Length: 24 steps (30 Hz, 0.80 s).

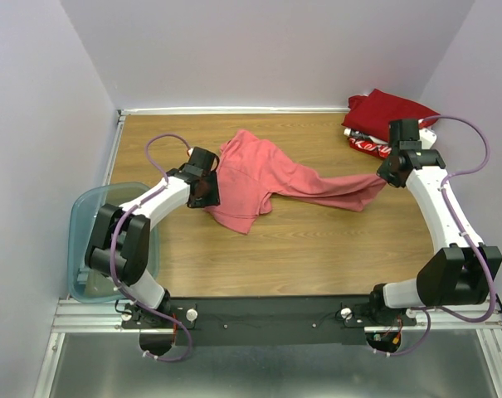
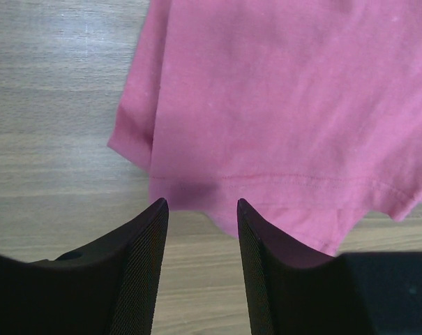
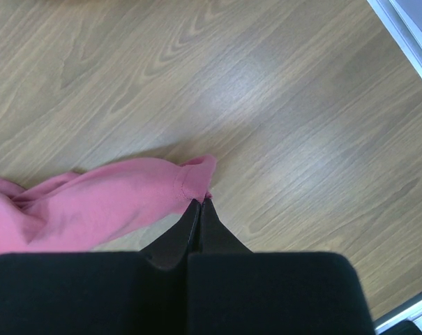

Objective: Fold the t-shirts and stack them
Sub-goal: Flatten the tshirt out

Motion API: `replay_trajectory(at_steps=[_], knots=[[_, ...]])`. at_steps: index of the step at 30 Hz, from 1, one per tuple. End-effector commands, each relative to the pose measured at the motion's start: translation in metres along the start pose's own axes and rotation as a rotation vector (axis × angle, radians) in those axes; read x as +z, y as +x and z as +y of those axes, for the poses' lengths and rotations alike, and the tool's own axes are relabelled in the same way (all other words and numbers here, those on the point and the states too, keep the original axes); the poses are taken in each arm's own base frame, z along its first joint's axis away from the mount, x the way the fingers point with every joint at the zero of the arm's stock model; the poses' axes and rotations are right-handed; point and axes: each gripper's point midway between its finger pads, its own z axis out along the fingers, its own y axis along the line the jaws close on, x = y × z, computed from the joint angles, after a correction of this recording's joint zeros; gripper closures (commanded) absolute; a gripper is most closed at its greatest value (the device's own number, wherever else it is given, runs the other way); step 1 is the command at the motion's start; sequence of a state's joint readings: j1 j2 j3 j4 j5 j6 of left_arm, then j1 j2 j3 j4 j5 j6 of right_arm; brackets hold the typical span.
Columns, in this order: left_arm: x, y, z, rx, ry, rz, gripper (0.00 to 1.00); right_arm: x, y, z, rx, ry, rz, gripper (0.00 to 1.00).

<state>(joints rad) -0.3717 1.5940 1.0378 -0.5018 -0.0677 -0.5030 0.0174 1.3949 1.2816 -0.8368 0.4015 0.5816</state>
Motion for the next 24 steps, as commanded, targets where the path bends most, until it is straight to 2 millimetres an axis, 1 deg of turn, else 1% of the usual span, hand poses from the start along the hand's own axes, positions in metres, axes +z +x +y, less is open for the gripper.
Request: replay_trajectory(at_steps=[1, 4, 8, 14, 19, 21, 23, 24], knots=[[0.006, -0.002, 0.004, -0.027, -0.011, -0.011, 0.48, -0.002, -0.003, -0.003, 0.010, -0.013, -0.015, 1.00], [0.003, -0.005, 0.010, -0.044, -0.042, -0.027, 0.48, -0.001, -0.002, -0.003, 0.007, -0.014, -0.011, 0.99], [0.008, 0.003, 0.020, -0.055, -0.062, -0.003, 0.47, 0.000, 0.001, 0.000, 0.008, -0.024, 0.003, 1.00], [0.013, 0.012, 0.027, -0.064, -0.086, 0.009, 0.46, 0.002, 0.001, 0.002, 0.009, -0.029, 0.008, 1.00], [0.017, 0.009, 0.024, -0.060, -0.069, -0.005, 0.46, 0.003, 0.003, 0.004, 0.011, -0.033, 0.016, 1.00], [0.019, 0.007, 0.023, -0.060, -0.066, -0.005, 0.48, 0.003, 0.002, 0.005, 0.013, -0.038, 0.015, 1.00], [0.019, 0.005, 0.020, -0.064, -0.053, -0.007, 0.54, 0.003, 0.001, 0.006, 0.013, -0.039, 0.016, 0.99], [0.019, 0.004, 0.019, -0.064, -0.051, -0.007, 0.56, 0.003, 0.001, 0.006, 0.013, -0.040, 0.017, 1.00]])
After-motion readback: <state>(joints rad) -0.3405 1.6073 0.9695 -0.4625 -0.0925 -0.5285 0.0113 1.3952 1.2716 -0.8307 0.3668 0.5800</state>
